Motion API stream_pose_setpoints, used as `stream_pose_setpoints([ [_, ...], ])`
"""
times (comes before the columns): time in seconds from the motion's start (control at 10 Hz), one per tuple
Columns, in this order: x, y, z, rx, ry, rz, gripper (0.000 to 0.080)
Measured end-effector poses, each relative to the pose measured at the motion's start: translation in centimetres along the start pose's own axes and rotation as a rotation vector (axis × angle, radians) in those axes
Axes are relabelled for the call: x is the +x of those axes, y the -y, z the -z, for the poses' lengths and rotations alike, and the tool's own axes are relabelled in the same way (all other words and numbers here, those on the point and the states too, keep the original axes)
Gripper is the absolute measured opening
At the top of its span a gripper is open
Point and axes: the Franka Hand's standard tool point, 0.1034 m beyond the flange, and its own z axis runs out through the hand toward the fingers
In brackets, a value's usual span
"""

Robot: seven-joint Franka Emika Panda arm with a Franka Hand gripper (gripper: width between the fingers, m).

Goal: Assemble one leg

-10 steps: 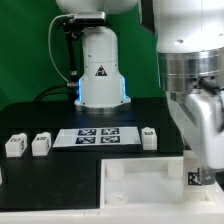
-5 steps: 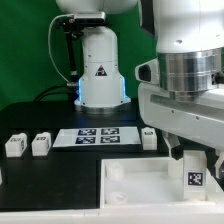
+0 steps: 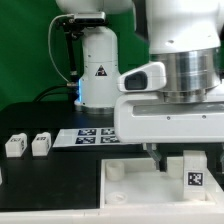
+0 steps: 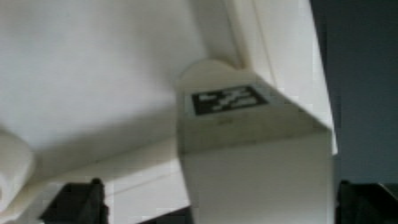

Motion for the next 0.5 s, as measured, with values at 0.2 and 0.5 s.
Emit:
stream_pose_setpoints([
  [0.2,0.07,0.04,-0.05,0.001,-0.002,-0.054,0.0382],
  [0.5,-0.03,-0.12,-0.16,-0.002,0.004,-0.403,0.0288],
])
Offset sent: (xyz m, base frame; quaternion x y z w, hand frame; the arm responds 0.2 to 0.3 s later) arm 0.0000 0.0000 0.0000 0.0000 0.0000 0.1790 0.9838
